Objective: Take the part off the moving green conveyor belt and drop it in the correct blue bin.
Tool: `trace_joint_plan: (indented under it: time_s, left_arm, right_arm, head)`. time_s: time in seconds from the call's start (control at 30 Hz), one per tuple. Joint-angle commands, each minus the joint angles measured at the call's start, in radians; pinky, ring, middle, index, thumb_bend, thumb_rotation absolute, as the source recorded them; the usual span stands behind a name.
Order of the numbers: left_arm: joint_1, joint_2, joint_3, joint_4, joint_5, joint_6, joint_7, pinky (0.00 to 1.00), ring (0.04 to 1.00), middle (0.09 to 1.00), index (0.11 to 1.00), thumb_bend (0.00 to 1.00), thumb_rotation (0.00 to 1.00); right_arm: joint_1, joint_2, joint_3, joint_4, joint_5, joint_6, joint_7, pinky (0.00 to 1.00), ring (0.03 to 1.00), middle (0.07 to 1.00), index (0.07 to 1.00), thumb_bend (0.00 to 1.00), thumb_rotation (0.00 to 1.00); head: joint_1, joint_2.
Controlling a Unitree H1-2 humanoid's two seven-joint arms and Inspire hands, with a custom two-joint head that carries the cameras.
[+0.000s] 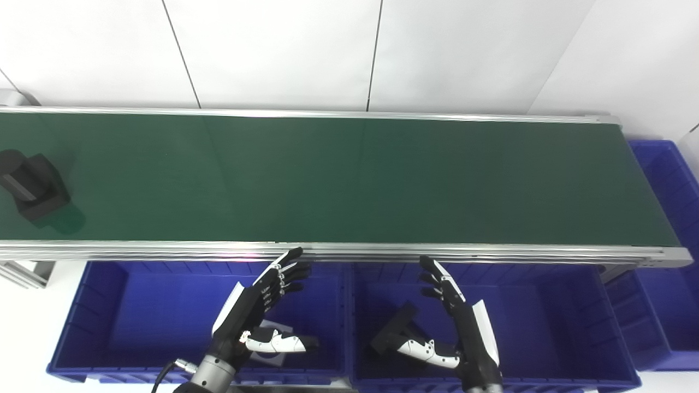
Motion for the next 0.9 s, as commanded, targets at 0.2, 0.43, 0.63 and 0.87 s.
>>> trace_joint_plan:
  time_s: [0.2,0.43,0.63,0.87]
  left_arm:
    - [-0.002,0.001,0.001,-0.031,0.004,-0.029,0.005,0.80,0.849,0.859,0.920,0.89,0.13]
    - [-0.002,-0.001,0.002,-0.034,0.018,-0.028,0.013,0.79,0.848,0.861,0.917,0.89,0.13]
    - [0.000,-0.001,0.002,-0.038,0.018,-0.020,0.015,0.80,0.856,0.869,0.915,0.89,0.13]
    - [0.000,-0.002,0.002,-0.039,0.027,-0.021,0.021,0.79,0.857,0.874,0.913,0.89,0.13]
  right_arm:
    - [0.000,0.007,-0.002,-0.020,0.010,-0.029,-0.001,0.75,0.847,0.895,0.897,0.88,0.37]
    - [0.002,0.007,-0.002,-0.026,0.013,-0.020,0.003,0.74,0.844,0.897,0.895,0.88,0.37]
    - [0.003,0.008,-0.002,-0.026,0.006,-0.020,-0.001,0.73,0.837,0.897,0.894,0.87,0.37]
    - [0.002,0.010,-0.003,-0.022,0.004,-0.019,-0.002,0.75,0.846,0.895,0.895,0.89,0.39]
  head:
    - [0.001,0.001]
    - [0.002,0.001]
    - [0.001,0.000]
    - [0.000,-0.002]
